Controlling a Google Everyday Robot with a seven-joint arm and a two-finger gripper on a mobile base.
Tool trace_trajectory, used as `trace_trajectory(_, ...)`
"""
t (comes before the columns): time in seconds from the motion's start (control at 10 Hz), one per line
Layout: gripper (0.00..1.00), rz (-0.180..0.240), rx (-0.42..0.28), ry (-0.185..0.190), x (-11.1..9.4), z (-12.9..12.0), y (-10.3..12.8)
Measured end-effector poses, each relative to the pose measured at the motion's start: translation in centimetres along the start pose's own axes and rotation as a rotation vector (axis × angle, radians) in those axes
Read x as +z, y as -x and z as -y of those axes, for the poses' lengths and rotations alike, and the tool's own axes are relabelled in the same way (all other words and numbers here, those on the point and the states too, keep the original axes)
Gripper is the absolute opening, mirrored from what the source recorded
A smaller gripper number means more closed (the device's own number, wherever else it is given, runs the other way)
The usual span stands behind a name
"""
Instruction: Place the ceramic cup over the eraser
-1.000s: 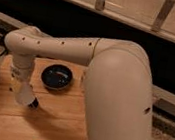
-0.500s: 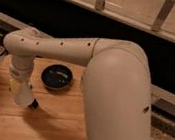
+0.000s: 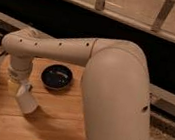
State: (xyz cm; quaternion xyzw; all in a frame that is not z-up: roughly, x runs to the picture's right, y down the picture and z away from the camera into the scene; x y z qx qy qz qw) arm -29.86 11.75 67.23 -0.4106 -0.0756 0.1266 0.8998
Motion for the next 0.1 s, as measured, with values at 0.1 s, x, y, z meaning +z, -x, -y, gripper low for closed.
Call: trace_trajectory(0.1,0.81,0.0,-0.002,0.0,0.02,-0.08,0.07)
